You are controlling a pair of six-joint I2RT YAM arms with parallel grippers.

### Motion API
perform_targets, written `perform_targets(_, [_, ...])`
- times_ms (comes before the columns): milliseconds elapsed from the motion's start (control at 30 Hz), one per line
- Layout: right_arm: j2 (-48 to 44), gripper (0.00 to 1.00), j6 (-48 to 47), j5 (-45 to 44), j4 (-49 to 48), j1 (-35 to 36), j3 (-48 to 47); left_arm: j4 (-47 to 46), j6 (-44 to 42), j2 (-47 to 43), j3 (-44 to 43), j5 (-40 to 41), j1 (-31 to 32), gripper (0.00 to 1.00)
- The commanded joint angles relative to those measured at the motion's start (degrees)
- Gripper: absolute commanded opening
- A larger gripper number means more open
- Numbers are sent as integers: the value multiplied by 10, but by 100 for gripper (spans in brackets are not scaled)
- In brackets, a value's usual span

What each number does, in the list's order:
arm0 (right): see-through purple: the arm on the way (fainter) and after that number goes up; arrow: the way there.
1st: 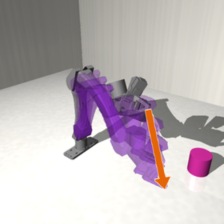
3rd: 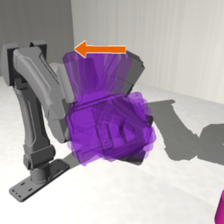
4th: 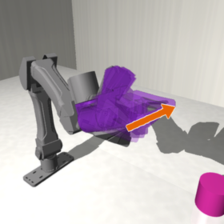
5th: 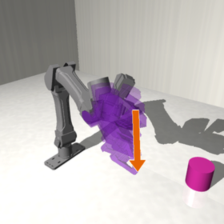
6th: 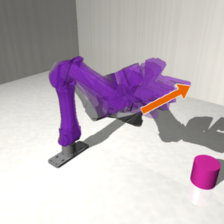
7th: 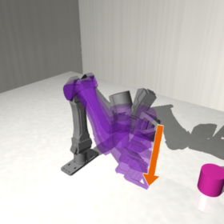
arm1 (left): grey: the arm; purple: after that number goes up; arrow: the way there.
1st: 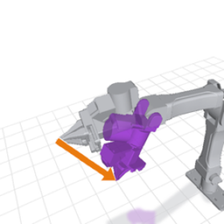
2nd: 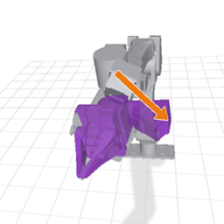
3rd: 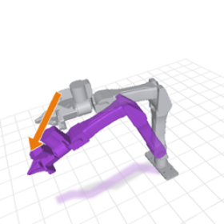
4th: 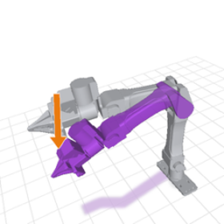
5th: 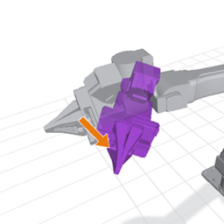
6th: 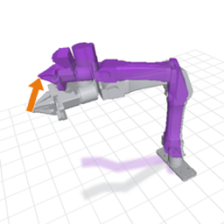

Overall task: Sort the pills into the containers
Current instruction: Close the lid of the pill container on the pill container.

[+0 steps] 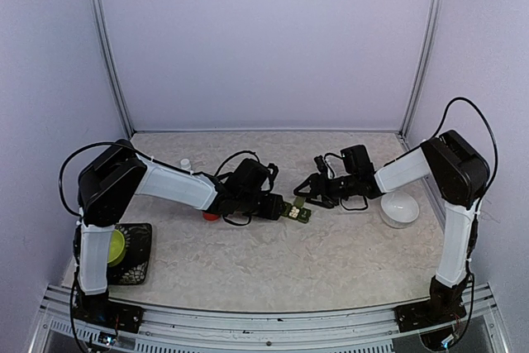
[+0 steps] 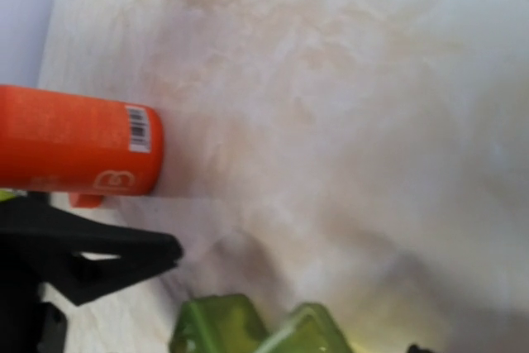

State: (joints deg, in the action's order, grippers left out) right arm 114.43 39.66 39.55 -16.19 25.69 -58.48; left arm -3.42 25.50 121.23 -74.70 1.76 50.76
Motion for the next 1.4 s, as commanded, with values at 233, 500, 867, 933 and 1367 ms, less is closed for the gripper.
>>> perform_targets(233, [-3,70,6,54,-73,-5,0,17,0,31,-24,-14,-3,53])
perform_targets(500, [-18,67,-9,72,-71,-6,5,27,1,37,-30,-16,-6,51])
perform_targets(867, [-47,56,-31,104,-52,-5,13,32,3,38,-29,-17,-8,50])
perform_targets(933, [-49,54,-34,107,-48,-5,17,32,3,37,-29,-16,-8,50])
perform_targets(1367, [-38,29,-42,124,-45,6,31,38,2,32,-27,-14,-11,49])
